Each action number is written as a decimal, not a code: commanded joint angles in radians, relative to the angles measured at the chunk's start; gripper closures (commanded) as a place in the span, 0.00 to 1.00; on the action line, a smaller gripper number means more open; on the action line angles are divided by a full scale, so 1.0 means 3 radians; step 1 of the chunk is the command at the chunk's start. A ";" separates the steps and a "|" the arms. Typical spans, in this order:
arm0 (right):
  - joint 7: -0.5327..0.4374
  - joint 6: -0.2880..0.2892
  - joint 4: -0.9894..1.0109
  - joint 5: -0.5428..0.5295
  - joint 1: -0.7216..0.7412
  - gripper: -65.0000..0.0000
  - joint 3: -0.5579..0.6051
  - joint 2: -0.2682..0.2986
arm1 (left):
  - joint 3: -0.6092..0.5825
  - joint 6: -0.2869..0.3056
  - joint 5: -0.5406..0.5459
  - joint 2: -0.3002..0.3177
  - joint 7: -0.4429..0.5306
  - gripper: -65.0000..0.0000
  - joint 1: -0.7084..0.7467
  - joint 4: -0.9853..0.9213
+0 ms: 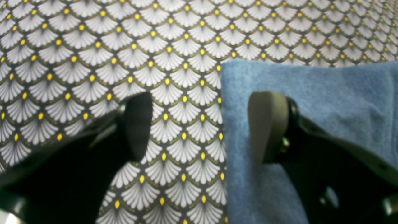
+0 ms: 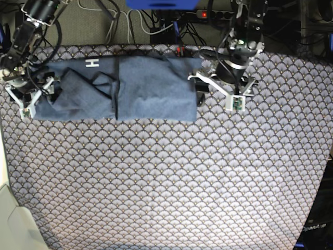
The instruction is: Fold the T-shirt properly
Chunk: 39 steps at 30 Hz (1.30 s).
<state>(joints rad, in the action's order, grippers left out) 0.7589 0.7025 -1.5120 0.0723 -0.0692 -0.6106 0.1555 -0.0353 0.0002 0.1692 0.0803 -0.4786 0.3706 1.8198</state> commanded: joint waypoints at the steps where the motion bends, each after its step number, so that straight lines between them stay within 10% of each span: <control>1: -0.0026 -0.0015 0.0005 -0.0054 0.0059 0.26 -0.0023 0.0057 | 0.0003 0.0012 0.0011 -0.0004 0.0079 0.28 -0.0005 0.0074; 14: -0.0021 -0.0015 0.0097 -0.0177 0.0019 0.28 -0.0023 0.0052 | 0.0008 0.0012 0.0011 -0.0004 0.0079 0.28 -0.0031 0.0069; 28: -0.0001 -0.0015 0.0092 -0.0157 0.0019 1.00 -0.0003 -0.0045 | 0.0008 -0.0008 0.0011 -0.0004 0.0079 0.28 -0.0021 0.0069; 39: -0.0001 -0.0015 -0.0655 -0.0167 -0.0186 1.00 -0.0008 -0.0117 | 0.0120 -0.0008 0.0011 -0.0025 0.0079 0.28 0.0000 0.0105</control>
<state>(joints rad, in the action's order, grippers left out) 0.7803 0.7044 -1.6939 0.0330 -0.1375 -0.6106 0.1112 -0.0002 -0.0040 0.1688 0.0708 -0.4789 0.3725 1.8256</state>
